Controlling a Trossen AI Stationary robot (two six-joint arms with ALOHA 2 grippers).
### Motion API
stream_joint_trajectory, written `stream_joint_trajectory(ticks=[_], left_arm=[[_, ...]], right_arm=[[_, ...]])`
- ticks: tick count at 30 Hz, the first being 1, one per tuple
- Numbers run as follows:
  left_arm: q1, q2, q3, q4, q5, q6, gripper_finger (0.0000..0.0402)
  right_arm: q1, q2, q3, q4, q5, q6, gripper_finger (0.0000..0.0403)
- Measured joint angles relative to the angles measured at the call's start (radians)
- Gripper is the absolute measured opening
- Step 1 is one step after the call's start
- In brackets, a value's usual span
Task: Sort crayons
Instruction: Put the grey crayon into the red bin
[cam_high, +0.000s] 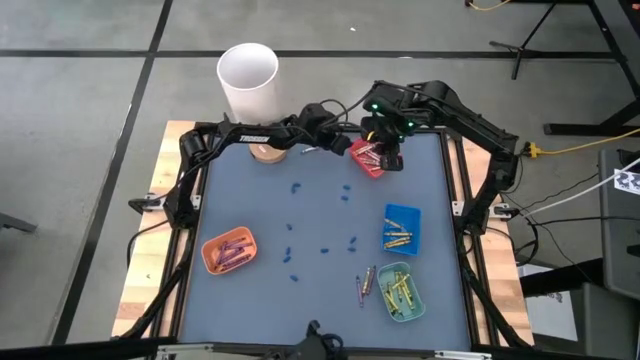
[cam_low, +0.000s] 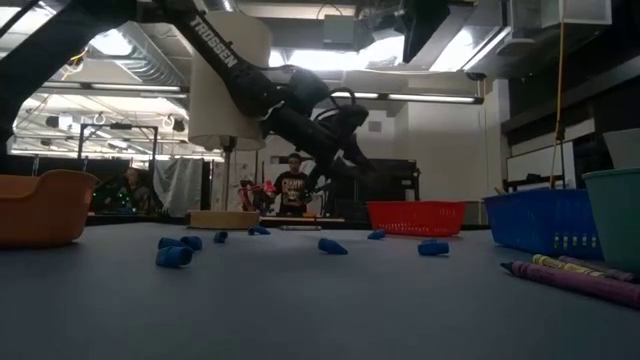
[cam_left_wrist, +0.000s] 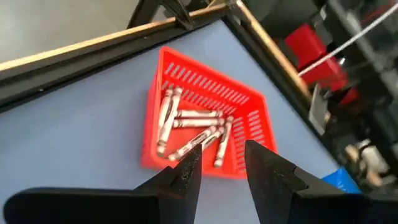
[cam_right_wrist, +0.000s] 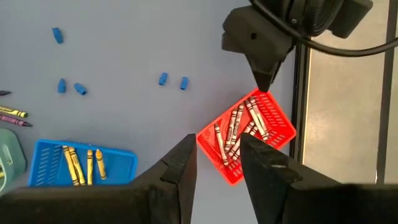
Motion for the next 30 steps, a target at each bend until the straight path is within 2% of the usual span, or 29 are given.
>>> stream_joint_trajectory(ticks=[5, 8, 11, 14, 19, 22, 25, 30], left_arm=[[-0.01, 0.0, 0.0, 0.071, -0.076, -0.107, 0.0108], [-0.01, 0.0, 0.0, 0.135, -0.1, -0.099, 0.0108], [-0.012, 0.0, 0.0, 0.151, -0.102, -0.027, 0.0108], [-0.02, 0.0, 0.0, 0.148, -0.097, 0.093, 0.0108], [-0.052, 0.0, 0.0, 0.148, -0.098, 0.471, 0.0108], [-0.071, 0.0, 0.0, 0.149, -0.14, 0.649, 0.0108], [-0.086, 0.0, 0.0, 0.147, -0.216, 0.755, 0.0108], [-0.098, 0.0, 0.0, 0.132, -0.305, 0.848, 0.0108]], right_arm=[[0.0, 0.0, 0.0, 0.0, 0.0, -0.001, 0.0122], [0.0, 0.0, 0.0, 0.0, 0.0, -0.001, 0.0122], [0.0, 0.0, 0.0, 0.0, -0.001, -0.001, 0.0122], [0.0, 0.0, 0.0, 0.0, -0.015, -0.001, 0.0122], [0.0, 0.0, 0.0, 0.001, -0.018, 0.0, 0.0122], [0.0, 0.0, 0.0, 0.001, -0.018, 0.0, 0.0122], [0.0, 0.0, 0.0, 0.001, -0.018, 0.001, 0.0122], [0.0, 0.0, 0.0, 0.001, -0.019, 0.002, 0.0122]])
